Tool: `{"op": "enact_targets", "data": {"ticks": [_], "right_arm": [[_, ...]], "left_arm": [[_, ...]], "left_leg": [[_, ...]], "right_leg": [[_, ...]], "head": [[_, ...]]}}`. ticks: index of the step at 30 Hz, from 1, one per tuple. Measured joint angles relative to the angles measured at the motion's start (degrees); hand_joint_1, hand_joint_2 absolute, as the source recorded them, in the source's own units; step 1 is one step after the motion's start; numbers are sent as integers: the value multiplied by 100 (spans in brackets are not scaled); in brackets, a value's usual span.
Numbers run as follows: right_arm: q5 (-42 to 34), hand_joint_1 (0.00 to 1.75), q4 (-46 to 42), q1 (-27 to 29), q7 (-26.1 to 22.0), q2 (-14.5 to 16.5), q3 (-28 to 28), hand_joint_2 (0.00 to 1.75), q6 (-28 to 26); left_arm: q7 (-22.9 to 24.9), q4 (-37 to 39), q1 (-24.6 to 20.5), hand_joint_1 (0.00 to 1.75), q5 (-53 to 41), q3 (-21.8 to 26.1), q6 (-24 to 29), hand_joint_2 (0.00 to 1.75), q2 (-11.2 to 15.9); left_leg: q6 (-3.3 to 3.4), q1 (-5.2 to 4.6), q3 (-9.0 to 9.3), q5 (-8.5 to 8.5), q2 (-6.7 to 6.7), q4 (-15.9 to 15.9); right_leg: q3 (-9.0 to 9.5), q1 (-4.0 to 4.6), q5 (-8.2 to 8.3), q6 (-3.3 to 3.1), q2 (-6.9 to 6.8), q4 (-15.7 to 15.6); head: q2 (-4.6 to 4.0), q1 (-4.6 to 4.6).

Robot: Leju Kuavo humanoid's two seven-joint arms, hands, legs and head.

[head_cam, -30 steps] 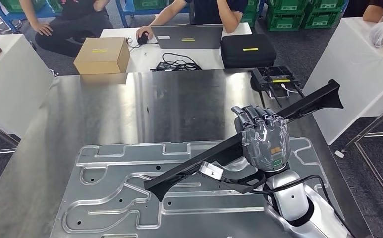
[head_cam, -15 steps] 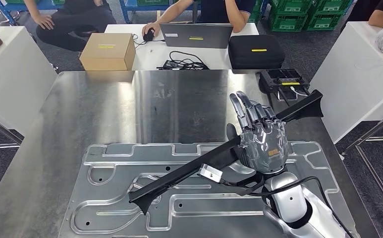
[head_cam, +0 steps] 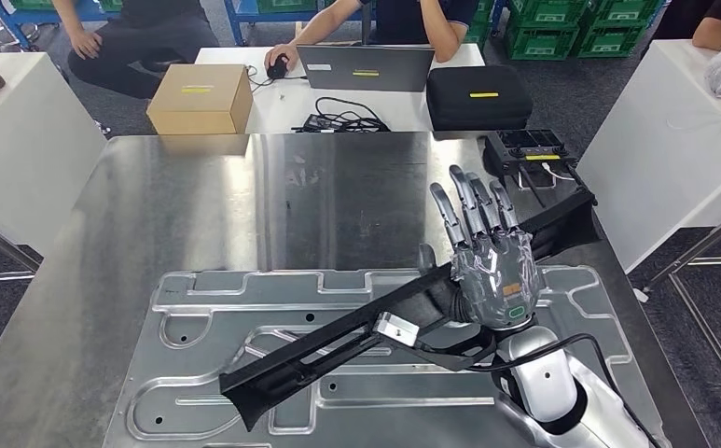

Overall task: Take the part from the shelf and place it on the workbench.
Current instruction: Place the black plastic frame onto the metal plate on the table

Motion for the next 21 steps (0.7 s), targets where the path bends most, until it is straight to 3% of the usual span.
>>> {"op": "enact_targets", "data": {"ticks": [7, 11, 15, 18, 21], "right_arm": [[-1155, 0, 1, 90, -11, -97, -35, 0, 186], [-3044, 0, 59, 415, 182, -307, -528, 0, -942], [-5252, 0, 235, 758, -160, -510, -1338, 0, -2258], [-6330, 0, 354, 947, -405, -581, -1767, 0, -2656], [-6791, 0, 497, 1109, -649, -597, -2091, 0, -2738]], "left_arm": [[-85, 0, -7, 0, -62, 2, -155, 175, 66], [-148, 0, 12, 0, -84, 2, -177, 175, 133], [-166, -2, 32, 0, -79, 9, -158, 175, 171], [-161, -2, 34, 0, -67, 18, -157, 175, 188], [-157, -2, 34, 0, -57, 33, -170, 175, 220]], "left_leg": [[0, 7, 1, 0, 0, -1], [0, 6, -1, 0, -3, -1], [1, 0, 0, -1, -1, -1], [1, -3, 4, -2, 8, -1], [0, -6, 8, -1, 7, -3]], "right_leg": [[-1, 0, -1, -2, 0, 0], [2, -2, -3, -1, -3, -1], [6, -6, -3, 0, -3, -2], [6, -5, -2, 1, 1, -2], [9, -2, -2, 1, -1, -2]], "head": [[0, 0], [0, 0], [0, 0], [0, 0], [0, 0]]}}
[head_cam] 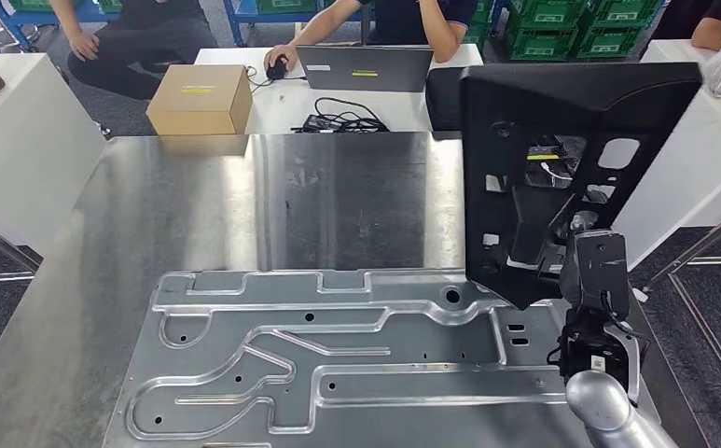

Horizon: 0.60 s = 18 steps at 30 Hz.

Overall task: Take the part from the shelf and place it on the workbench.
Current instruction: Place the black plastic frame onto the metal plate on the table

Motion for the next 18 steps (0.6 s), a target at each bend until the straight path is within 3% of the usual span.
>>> {"op": "enact_targets", "data": {"ticks": [8, 13, 18], "right_arm": [[217, 0, 215, 183, -125, -6, -322, 0, -5], [1011, 0, 271, 186, 219, -16, -332, 0, 77], [1939, 0, 279, 124, 687, -56, -307, 0, 557]], "left_arm": [[-9, 0, 30, 0, 3, 25, -8, 175, 109], [-9, 0, 37, 0, -11, 26, 0, 175, 125], [-9, 0, 34, 0, -29, 25, -4, 175, 126]], "left_leg": [[-1, 5, 25, 1, 3, -14], [-2, 5, 27, 1, 2, -17], [-2, 5, 29, 1, 2, -17]], "right_leg": [[15, 12, -2, -2, 2, 0], [18, 12, -3, -4, 1, 0], [20, 11, -3, -4, 2, 0]], "head": [[0, 1], [0, 2], [0, 2]]}}
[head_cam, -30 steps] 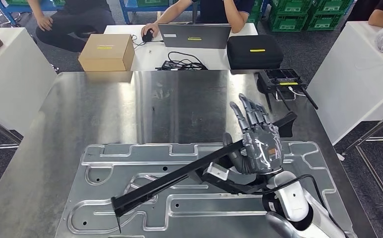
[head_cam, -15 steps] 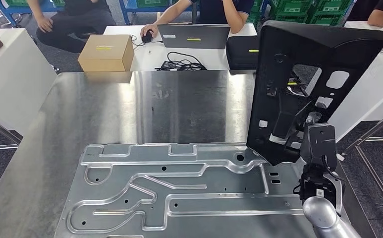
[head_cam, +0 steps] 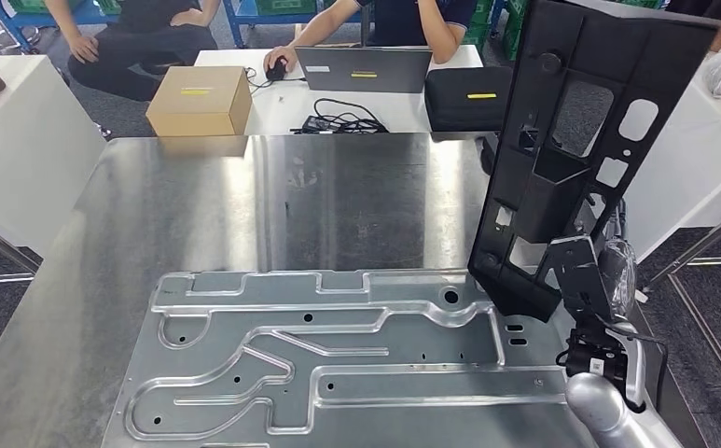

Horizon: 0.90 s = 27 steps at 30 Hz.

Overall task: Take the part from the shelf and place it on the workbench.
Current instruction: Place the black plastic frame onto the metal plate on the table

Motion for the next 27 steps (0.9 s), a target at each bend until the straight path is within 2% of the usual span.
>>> {"op": "enact_targets", "data": {"ticks": [8, 27], "right_arm": [[880, 0, 0, -114, 338, -16, 96, 0, 444], [842, 0, -7, -91, 443, -55, 245, 0, 749]], "left_arm": [[-1, -2, -2, 0, -32, -1, -1, 175, -2], [2, -11, 11, 0, -12, 2, 28, 175, -4]], "left_leg": [[0, 0, 4, 0, 0, 0], [0, 0, 5, 0, 0, 0]], "right_leg": [[2, 0, 0, 0, 0, 0], [3, 0, 0, 0, 0, 0]], "head": [[0, -1], [0, -1]]}}
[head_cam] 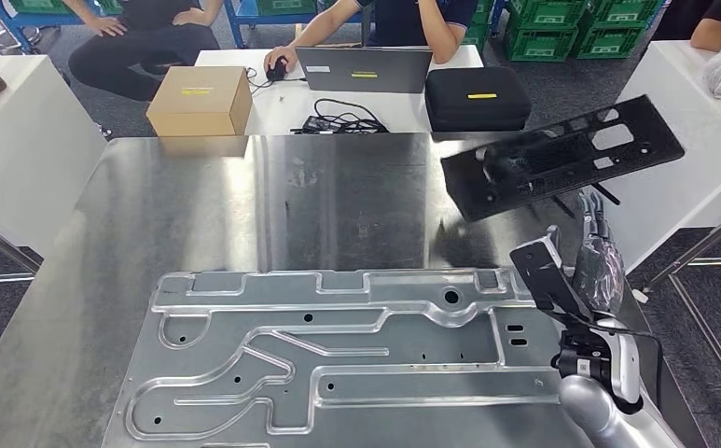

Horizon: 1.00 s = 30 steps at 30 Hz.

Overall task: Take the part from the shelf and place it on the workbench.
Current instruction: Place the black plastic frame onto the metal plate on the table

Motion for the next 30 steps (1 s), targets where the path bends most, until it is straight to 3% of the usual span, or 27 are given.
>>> {"op": "enact_targets", "data": {"ticks": [25, 29, 30], "right_arm": [[-41, 0, -31, 277, 13, -57, 29, 0, 145], [-11, 0, -32, 278, 16, -57, 39, 0, 205], [18, 0, -33, 277, 16, -57, 47, 0, 235]], "left_arm": [[-1, -13, 13, 0, 18, 0, -15, 175, -48], [-32, -13, 28, 0, 23, 2, -6, 0, -59], [-53, -13, 44, 0, 29, 2, -1, 0, -61]], "left_leg": [[0, 0, 2, 0, 0, 0], [0, 0, 3, 0, 0, 0], [0, 0, 3, 0, 0, 0]], "right_leg": [[2, 0, 0, 0, 0, 0], [2, 0, 0, 0, 1, 0], [2, 0, 0, 0, 1, 0]], "head": [[0, 1], [0, 1], [0, 1]]}}
